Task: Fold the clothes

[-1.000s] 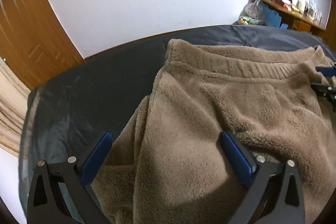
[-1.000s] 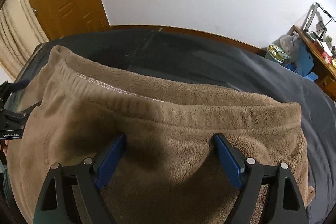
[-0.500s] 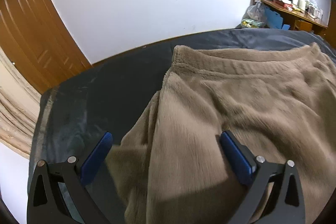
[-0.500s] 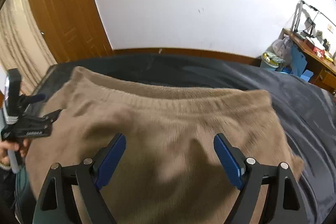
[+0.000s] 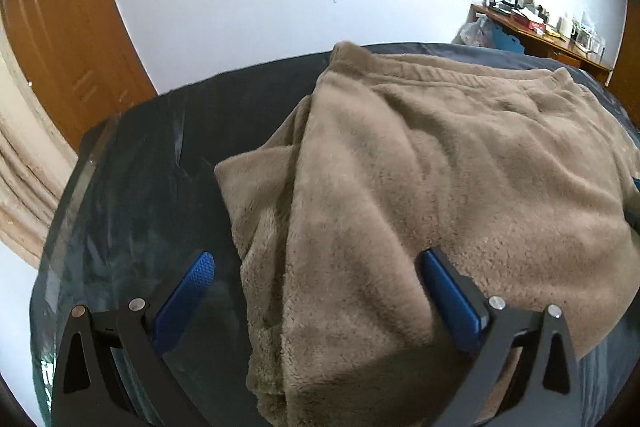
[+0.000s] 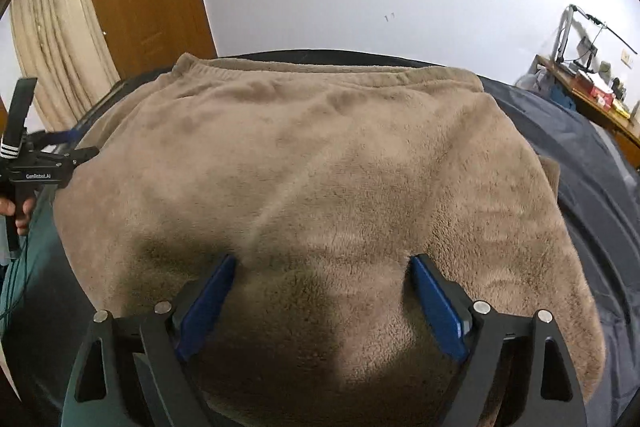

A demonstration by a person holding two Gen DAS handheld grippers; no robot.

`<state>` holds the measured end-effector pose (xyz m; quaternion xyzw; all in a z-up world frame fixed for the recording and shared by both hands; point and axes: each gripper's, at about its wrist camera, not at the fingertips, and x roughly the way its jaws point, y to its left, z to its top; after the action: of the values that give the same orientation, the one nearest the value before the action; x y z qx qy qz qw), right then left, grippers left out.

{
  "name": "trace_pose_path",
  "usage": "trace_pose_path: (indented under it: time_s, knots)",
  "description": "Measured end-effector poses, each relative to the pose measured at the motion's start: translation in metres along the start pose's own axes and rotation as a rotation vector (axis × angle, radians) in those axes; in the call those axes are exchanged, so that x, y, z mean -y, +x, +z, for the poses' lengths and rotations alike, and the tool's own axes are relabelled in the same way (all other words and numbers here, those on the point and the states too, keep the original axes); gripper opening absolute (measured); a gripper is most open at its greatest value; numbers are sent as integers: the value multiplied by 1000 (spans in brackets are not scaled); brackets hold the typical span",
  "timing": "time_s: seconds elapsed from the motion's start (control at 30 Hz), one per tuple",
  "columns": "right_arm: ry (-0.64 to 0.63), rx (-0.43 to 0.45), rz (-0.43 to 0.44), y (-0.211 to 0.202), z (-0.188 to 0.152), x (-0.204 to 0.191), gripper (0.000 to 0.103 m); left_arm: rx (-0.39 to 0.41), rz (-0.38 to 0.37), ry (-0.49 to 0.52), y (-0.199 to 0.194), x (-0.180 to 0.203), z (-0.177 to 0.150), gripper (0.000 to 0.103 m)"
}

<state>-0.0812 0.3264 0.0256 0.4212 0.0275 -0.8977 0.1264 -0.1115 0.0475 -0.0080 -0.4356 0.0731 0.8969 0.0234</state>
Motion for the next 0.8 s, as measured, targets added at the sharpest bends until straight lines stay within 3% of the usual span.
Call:
trace_pose_path:
  time_s: [0.13, 0.3, 0.53, 0.67, 0.8]
  knots:
    - [-7, -1, -19, 2, 1, -2, 96, -4, 23, -15, 0, 2, 2, 103]
    - [-8, 0, -23, 5, -1, -6, 96, 24, 69, -26, -31, 4, -7, 103]
    - [-4, 2, -14, 4, 0, -4, 96, 38, 8, -58, -58, 16, -29, 103]
    - [0, 4, -8, 3, 0, -3, 97, -11, 23, -80, -40, 18, -40, 103]
    - [2, 5, -5, 3, 0, -3, 97, -33, -49, -179, -27, 3, -48, 103]
